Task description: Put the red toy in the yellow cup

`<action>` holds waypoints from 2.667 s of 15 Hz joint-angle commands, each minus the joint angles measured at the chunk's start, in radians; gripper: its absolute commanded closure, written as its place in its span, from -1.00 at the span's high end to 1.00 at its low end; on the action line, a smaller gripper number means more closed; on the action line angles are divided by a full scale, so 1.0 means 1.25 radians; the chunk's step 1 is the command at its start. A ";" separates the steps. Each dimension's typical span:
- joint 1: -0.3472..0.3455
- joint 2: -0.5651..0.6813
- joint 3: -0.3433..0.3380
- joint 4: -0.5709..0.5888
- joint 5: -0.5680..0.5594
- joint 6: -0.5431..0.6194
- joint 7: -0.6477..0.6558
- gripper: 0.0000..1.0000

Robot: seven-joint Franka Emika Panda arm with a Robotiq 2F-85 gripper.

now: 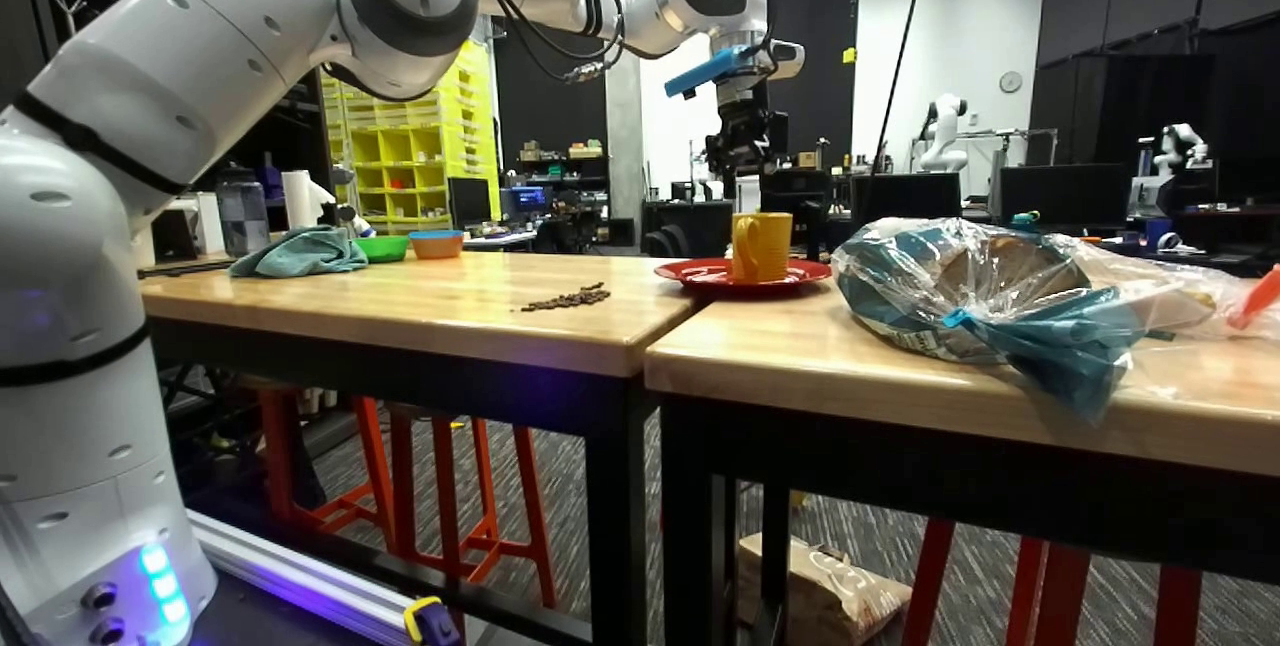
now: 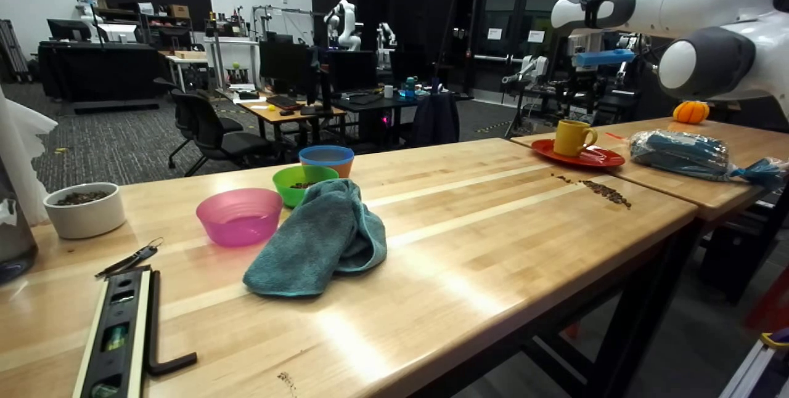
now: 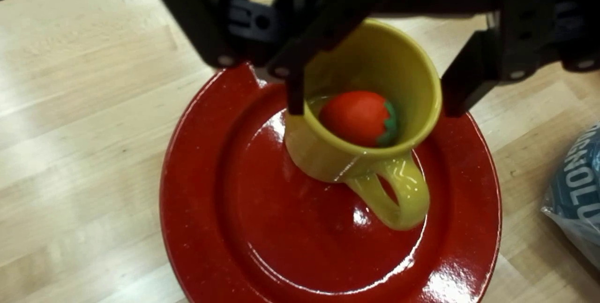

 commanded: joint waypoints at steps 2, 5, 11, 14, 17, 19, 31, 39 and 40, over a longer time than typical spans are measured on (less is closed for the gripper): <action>-0.010 0.016 0.002 0.049 0.012 -0.035 0.015 1.00; -0.003 -0.004 0.009 0.034 0.015 -0.036 0.007 1.00; 0.023 -0.054 0.036 -0.002 0.022 -0.025 -0.010 1.00; 0.039 -0.079 0.051 -0.023 0.020 -0.022 -0.018 1.00; 0.060 -0.106 0.064 -0.051 0.019 -0.019 -0.023 1.00; 0.076 -0.129 0.073 -0.081 0.016 -0.014 -0.025 1.00; 0.129 -0.390 0.123 -0.457 0.015 0.047 -0.053 1.00; 0.166 -0.603 0.107 -0.758 0.024 0.115 -0.083 1.00; 0.175 -0.630 0.106 -0.798 0.022 0.124 -0.083 1.00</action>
